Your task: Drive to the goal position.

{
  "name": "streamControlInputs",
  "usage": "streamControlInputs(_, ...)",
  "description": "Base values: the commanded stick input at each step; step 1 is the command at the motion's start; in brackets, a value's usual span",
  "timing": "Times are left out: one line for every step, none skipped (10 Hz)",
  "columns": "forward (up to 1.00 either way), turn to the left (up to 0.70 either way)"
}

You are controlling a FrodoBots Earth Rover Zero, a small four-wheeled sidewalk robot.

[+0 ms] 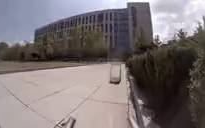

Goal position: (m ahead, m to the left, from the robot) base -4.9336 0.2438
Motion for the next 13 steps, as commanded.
streamControlInputs(0.00, 0.45)
streamControlInputs(0.00, 0.45)
streamControlInputs(0.00, 0.45)
streamControlInputs(0.00, 0.45)
streamControlInputs(0.00, 0.45)
streamControlInputs(0.00, 0.45)
streamControlInputs(0.00, 0.45)
streamControlInputs(0.00, 0.45)
streamControlInputs(0.00, 0.45)
streamControlInputs(0.00, 0.45)
streamControlInputs(0.00, 0.45)
streamControlInputs(0.00, 0.45)
streamControlInputs(0.00, 0.45)
